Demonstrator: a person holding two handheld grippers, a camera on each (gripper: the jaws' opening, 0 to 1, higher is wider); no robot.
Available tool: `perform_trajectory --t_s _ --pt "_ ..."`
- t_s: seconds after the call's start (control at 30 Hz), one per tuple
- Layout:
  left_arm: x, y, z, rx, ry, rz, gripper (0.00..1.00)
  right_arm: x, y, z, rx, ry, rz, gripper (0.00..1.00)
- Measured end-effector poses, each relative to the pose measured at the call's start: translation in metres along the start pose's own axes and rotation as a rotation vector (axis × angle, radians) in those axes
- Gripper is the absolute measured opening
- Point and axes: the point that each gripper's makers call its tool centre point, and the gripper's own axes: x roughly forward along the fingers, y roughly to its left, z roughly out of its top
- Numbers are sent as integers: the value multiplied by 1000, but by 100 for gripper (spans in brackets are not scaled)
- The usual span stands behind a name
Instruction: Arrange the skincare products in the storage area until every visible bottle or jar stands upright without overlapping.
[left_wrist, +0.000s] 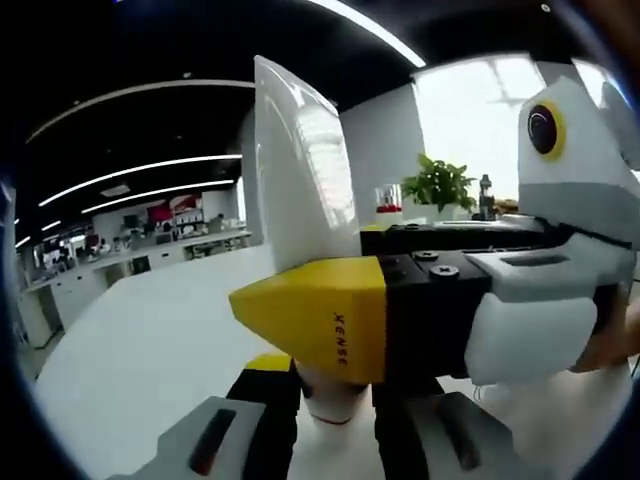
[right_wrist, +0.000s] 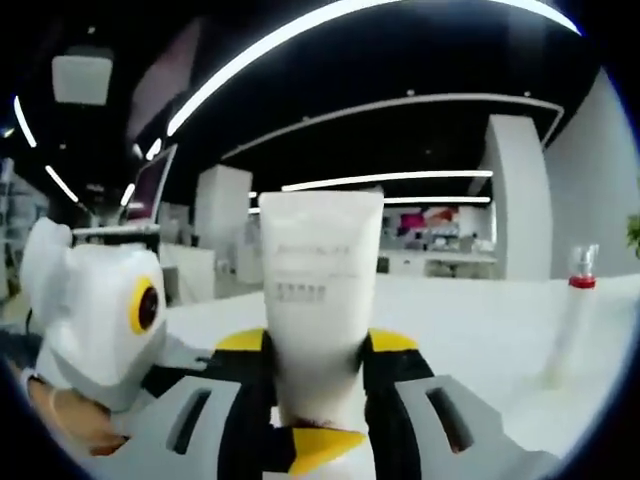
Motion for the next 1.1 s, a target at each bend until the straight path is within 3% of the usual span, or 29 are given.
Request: perform_trajectory --t_s 0.27,0.3,0.4,0.6,0.83,1.0,1.1 --pt "1 2 3 73 -12 -4 33 -2 0 1 -17 4 26 30" --pt "0 2 6 60 -26 -13 38 -2 0 2 -44 7 37 30" --pt "1 0 11 -59 -55 -65 51 -8 -7 13 -11 -32 27 30" --pt "-2 9 16 -86 -75 -66 52 -17 -25 29 7 -80 -11 30" --pt "-4 6 15 -68 -72 -57 53 -22 -43 34 34 -92 -44 30" --pt "-3 5 16 -72 -77 -61 63 -25 -52 35 21 -93 -69 30" --pt "-2 4 14 -62 -69 -62 63 -25 -56 34 16 -88 -78 30"
